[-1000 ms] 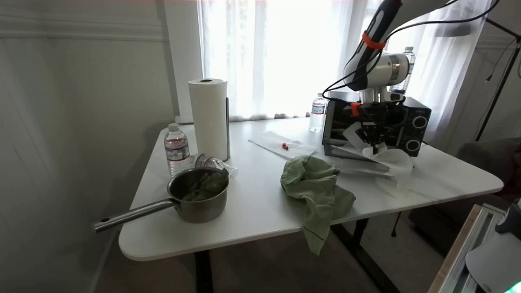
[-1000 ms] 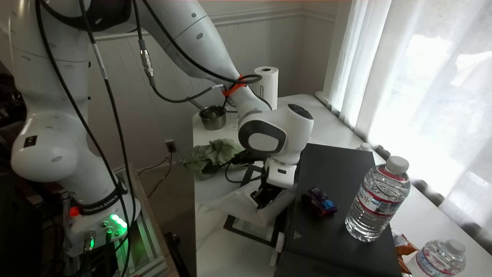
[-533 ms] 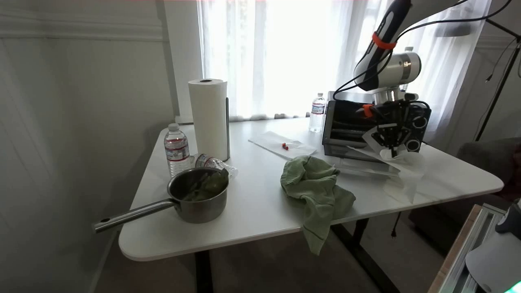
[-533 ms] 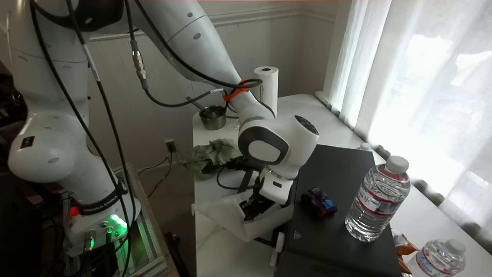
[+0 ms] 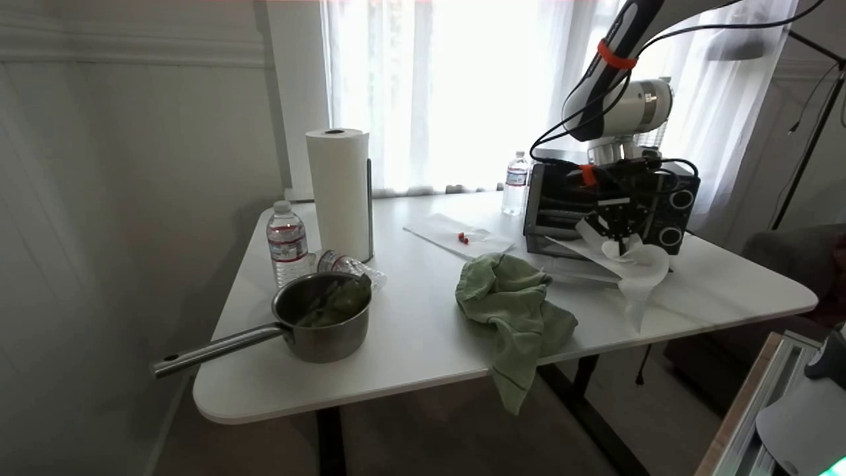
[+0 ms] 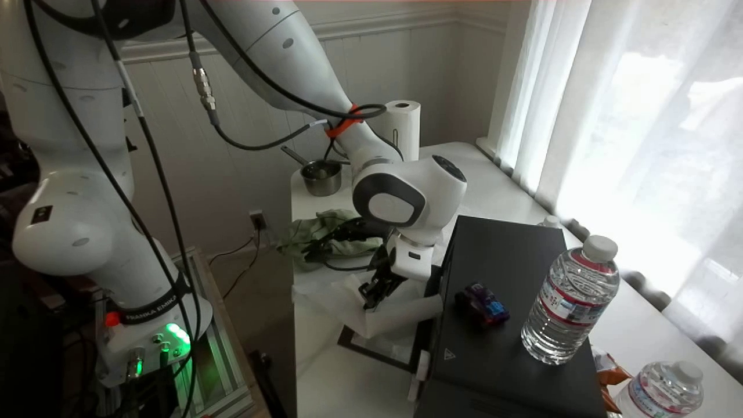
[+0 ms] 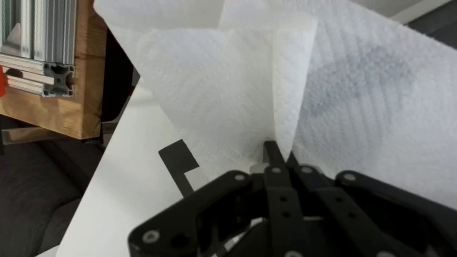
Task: Use the paper towel to wipe the toaster oven door
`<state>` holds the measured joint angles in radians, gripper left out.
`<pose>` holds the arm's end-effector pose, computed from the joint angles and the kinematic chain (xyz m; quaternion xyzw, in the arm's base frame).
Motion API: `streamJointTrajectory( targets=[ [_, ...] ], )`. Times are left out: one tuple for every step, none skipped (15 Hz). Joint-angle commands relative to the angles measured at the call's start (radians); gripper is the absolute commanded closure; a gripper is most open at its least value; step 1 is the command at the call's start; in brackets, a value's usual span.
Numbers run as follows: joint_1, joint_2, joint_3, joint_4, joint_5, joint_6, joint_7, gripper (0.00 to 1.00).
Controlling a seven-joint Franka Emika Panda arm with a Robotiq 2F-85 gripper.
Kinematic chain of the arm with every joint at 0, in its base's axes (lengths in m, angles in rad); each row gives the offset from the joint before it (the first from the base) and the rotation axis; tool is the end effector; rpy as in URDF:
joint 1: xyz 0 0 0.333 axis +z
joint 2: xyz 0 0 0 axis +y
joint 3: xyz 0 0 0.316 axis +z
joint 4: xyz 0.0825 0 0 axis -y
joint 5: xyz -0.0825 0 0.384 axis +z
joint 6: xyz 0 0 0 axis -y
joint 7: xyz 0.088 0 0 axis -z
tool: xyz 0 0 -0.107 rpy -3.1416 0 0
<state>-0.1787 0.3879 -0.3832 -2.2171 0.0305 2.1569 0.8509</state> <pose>0.4199 -0.2723 0.1860 0.7341 -0.6436 -0.1965 0.0906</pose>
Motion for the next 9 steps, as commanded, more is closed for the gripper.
streamJointTrajectory(
  targets=[
    [0.000, -0.068, 0.059, -0.057, 0.024, 0.063, -0.068, 1.00],
    [0.000, -0.070, 0.075, -0.057, 0.034, 0.075, -0.088, 1.00],
    [0.002, -0.070, 0.091, -0.056, 0.044, 0.087, -0.102, 1.00],
    [0.001, -0.070, 0.108, -0.058, 0.058, 0.098, -0.126, 1.00],
    [0.000, -0.070, 0.124, -0.059, 0.075, 0.113, -0.151, 1.00],
    [0.001, -0.070, 0.139, -0.061, 0.093, 0.122, -0.174, 1.00],
    [0.000, -0.071, 0.154, -0.061, 0.118, 0.125, -0.206, 1.00],
    [0.000, -0.071, 0.168, -0.062, 0.141, 0.134, -0.236, 1.00],
    [0.001, -0.073, 0.180, -0.064, 0.167, 0.148, -0.267, 1.00]
  ],
)
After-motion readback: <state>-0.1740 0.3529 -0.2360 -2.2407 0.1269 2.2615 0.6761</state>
